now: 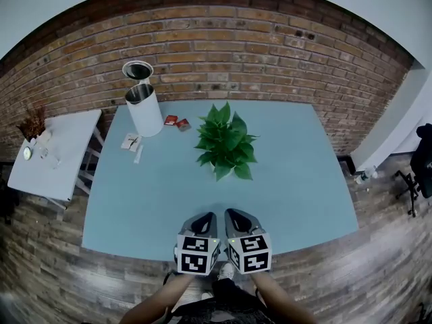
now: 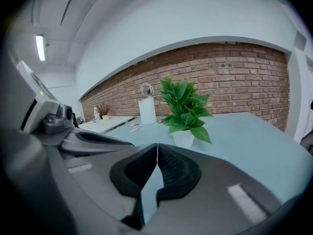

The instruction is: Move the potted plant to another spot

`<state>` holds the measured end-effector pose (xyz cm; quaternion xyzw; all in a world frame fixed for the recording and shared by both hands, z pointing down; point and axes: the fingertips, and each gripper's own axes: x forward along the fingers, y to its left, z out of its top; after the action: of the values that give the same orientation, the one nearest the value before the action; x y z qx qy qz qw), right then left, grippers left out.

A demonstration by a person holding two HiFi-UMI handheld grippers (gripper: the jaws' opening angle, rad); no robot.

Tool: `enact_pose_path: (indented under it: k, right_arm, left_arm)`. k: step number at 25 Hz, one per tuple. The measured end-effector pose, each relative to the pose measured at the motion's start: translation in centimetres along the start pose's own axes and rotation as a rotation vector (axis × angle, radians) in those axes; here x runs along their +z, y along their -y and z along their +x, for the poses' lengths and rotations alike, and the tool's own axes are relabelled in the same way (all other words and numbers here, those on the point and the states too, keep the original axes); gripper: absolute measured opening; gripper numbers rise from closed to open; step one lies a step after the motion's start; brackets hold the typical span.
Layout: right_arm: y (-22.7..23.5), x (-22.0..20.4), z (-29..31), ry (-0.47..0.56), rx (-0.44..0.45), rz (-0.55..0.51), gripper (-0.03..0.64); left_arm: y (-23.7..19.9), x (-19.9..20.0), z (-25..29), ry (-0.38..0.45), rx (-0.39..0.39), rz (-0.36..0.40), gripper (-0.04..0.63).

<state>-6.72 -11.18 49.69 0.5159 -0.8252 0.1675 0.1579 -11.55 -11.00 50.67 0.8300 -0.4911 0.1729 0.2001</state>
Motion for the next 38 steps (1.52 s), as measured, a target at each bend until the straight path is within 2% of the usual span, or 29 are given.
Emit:
enact_pose_path:
  k: [21,26,31,35,38]
  right_arm:
    - [4.6,2.0,7.1,-0.016,0.033,0.01,0.081]
    - [5.0,1.8,8.5,-0.013,0.021,0.016,0.114]
    - [5.1,1.4,9.9,-0.017,-0.007,0.04,0.153]
    - [4.9,1.0,11.2,-0.028,-0.028,0.064,0.204]
    - [5.1,0.6,12.3,-0.034,-0.067,0.093,0.27]
  left_arm:
    - [-3.9,3.2,4.4,-0.015,0.156,-0.021,0.0]
    - [-4.5,3.3,4.9,-0.019,0.152,-0.039,0.0]
    - [-5.2,4.0,5.6,-0.024,0.122,-0.025,0.0]
    - [-6.2,4.6,6.1,-0.029,0.092,-0.01,0.0]
    - [-7.0,5.1,6.4,-0.029,0.07,0.002,0.0]
